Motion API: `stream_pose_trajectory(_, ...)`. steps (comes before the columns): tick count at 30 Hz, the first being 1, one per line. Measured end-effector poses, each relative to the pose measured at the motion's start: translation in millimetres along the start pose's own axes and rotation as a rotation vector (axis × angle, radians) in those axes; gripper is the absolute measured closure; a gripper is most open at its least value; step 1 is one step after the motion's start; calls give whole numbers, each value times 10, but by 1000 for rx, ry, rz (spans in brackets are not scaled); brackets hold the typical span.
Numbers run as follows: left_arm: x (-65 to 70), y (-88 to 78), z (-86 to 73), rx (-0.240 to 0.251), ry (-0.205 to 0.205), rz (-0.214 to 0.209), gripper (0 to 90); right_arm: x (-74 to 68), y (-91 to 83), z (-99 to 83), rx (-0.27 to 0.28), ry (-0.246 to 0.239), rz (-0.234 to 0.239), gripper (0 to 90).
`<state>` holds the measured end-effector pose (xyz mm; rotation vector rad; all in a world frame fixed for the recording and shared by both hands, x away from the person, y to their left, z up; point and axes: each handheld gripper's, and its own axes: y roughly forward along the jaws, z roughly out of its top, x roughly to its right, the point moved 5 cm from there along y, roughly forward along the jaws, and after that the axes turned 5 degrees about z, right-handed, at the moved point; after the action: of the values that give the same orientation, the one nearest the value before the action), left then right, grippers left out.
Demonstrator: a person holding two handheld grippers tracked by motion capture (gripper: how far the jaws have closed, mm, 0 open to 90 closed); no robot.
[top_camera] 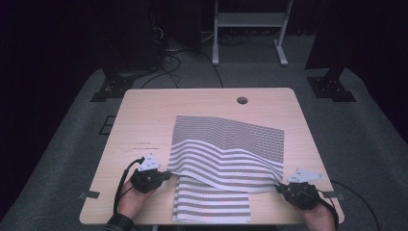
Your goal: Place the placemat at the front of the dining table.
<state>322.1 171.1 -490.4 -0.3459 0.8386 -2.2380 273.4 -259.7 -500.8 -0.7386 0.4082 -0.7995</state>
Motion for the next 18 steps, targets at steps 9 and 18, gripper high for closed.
stream_pose_trajectory(9,-7,-52,94,43,-17,-15,900,120,-59,191,66,17,-3,868)
stream_pose_trajectory(18,-113,-48,232,66,-29,-1,900,360,-77,516,128,30,-14,870)
